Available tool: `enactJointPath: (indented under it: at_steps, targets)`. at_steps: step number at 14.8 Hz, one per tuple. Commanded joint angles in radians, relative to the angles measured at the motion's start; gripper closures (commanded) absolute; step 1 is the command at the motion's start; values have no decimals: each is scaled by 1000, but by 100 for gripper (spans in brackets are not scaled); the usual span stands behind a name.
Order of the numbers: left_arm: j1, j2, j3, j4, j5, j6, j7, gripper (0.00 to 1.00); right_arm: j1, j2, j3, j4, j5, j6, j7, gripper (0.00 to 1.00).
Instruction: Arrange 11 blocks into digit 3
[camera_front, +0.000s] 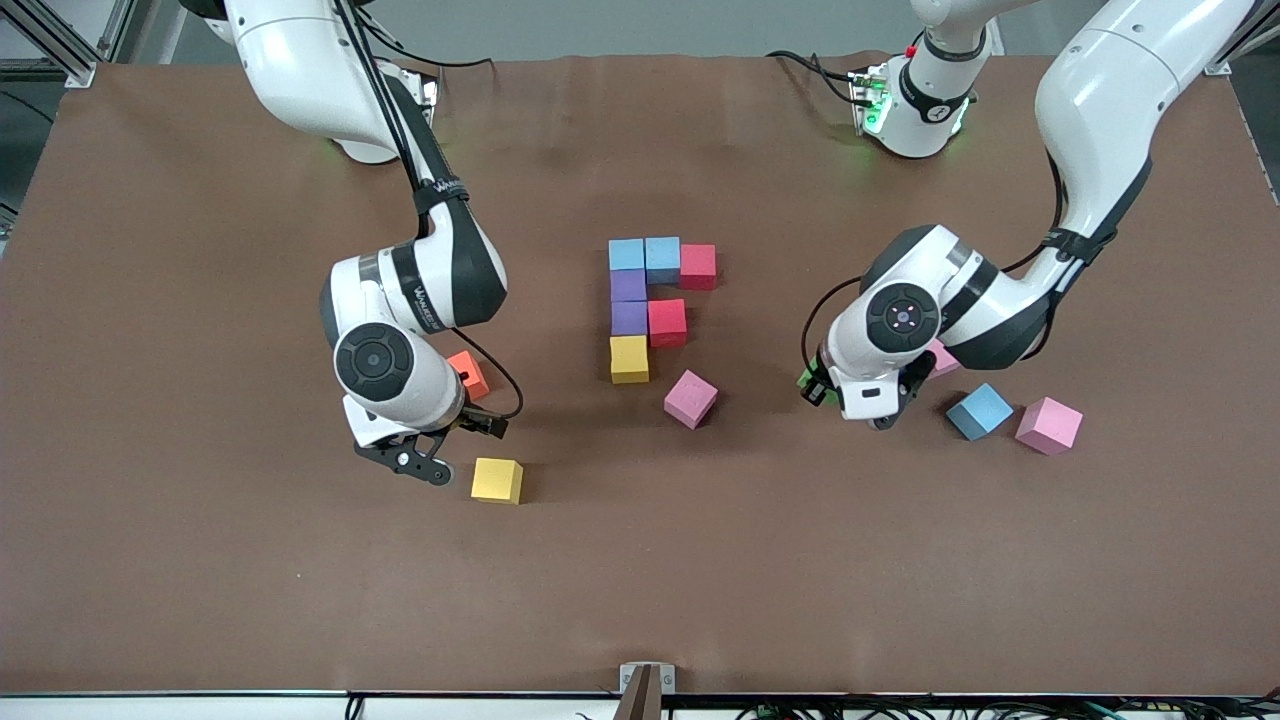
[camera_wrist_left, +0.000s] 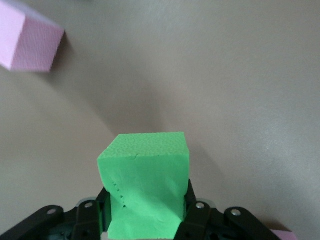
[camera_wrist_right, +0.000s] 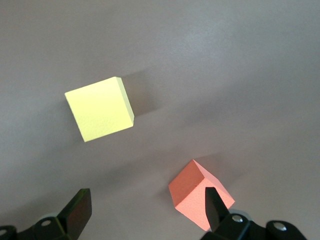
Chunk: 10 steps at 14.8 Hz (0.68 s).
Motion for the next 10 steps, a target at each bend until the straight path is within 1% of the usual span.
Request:
enactJointPath:
  at_steps: [1,2,4,6,7,8,10]
  targets:
    - [3,-20,-3,-64,-15,81,-108,60,-9,19,9,-4,6,77,48,0]
    - [3,-24,-3,-80,-9,101,-146,61,-9,25,11,-4,6,106,52,0]
    - [0,-26,-6,-107,2,127,-220,62,-10,37,11,-2,6,120,57,0]
    - [-29,-26,-8,-115,20,141,-292,62,-26,63,14,14,8,146,49,0]
    - [-32,-27,-9,-126,46,152,-347,63,-26,75,14,20,6,172,39,0]
    - [-29,-35,-11,-159,69,175,-396,64,-27,85,17,27,8,201,29,0]
    - [-32,-55,-15,-199,77,215,-491,64,-26,109,19,47,8,237,-53,0]
